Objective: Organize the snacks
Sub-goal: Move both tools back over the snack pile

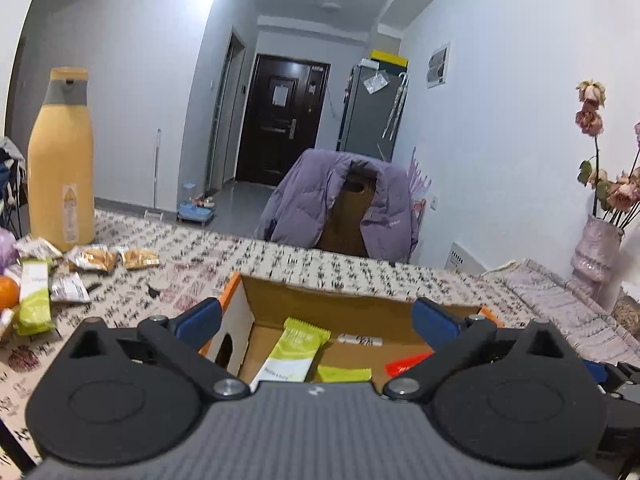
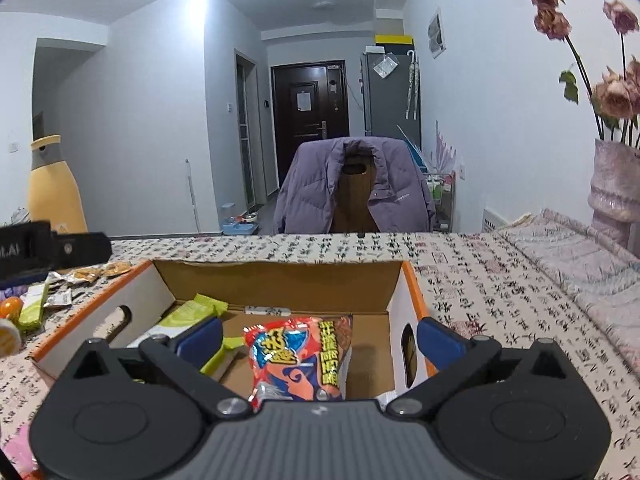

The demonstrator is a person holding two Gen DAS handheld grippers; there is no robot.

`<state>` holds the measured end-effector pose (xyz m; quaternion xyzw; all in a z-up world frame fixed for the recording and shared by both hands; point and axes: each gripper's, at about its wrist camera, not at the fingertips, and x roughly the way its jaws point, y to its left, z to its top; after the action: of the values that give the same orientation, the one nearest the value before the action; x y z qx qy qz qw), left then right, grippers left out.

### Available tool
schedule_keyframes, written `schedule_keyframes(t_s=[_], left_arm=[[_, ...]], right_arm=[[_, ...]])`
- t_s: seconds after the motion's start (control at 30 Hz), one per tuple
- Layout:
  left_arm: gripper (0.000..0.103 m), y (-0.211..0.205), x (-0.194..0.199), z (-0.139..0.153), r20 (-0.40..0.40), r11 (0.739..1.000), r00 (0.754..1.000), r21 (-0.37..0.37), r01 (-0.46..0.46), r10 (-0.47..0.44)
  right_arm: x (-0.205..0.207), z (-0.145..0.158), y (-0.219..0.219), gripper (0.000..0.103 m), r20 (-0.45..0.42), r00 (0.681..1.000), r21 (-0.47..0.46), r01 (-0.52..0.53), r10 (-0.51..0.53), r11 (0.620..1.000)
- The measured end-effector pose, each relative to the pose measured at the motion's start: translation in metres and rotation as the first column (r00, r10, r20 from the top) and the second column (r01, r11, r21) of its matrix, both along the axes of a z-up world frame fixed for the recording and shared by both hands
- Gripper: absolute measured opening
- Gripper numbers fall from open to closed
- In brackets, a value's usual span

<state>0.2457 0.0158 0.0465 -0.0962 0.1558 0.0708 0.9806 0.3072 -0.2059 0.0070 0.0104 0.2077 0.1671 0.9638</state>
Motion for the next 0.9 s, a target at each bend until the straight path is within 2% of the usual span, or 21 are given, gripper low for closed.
schedule_keyframes(t_s=[0.3,0.9], left_arm=[[0.103,-0.005,-0.040,0.024,0.044,1.000,0.999,0.018,0.013,-0.014],[0.103,0.012,-0.137,0.004,0.008,0.999,1.000,0.045,0.016,-0.017]], right_arm=[[-0.038,0.026,-0.007,0.103,0.041,0.999,-0.012,-0.013,0.014,1.000],[-0.141,0.014,-0.031,0.103,0.022,0.999,-0.060,-0.048,0.050,0.997]])
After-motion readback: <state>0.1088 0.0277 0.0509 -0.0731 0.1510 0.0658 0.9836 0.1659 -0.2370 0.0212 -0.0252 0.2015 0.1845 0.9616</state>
